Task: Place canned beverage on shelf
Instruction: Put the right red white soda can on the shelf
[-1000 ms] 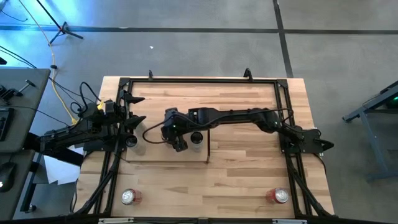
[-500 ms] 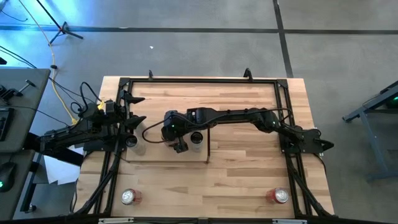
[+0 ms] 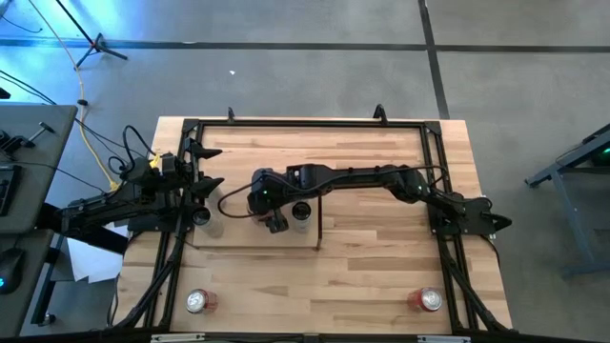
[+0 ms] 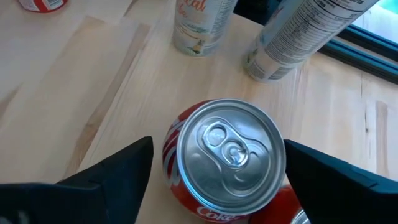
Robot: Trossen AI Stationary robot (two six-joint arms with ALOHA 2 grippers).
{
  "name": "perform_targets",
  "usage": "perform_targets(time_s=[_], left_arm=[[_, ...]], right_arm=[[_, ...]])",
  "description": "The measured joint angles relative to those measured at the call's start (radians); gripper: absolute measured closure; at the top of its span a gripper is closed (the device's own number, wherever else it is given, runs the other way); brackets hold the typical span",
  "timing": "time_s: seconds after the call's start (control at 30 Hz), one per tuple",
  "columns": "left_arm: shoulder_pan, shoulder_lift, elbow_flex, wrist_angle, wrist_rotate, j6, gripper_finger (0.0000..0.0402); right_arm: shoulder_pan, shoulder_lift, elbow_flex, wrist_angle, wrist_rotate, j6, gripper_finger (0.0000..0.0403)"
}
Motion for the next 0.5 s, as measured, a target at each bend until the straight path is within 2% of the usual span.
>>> perform_targets(time_s=[0.2,0.5], left_arm=[[0.000,0.000,0.000,0.000,0.000,0.000,0.0055],[0.000,0.000,0.000,0.000,0.000,0.000,0.0055]], right_arm=[[-0.002,0.000,0.000,0.008,0.000,0.005,0.0092],[-0.003,0.000,0.000,0.073,0.001,-0.014,0.0099]])
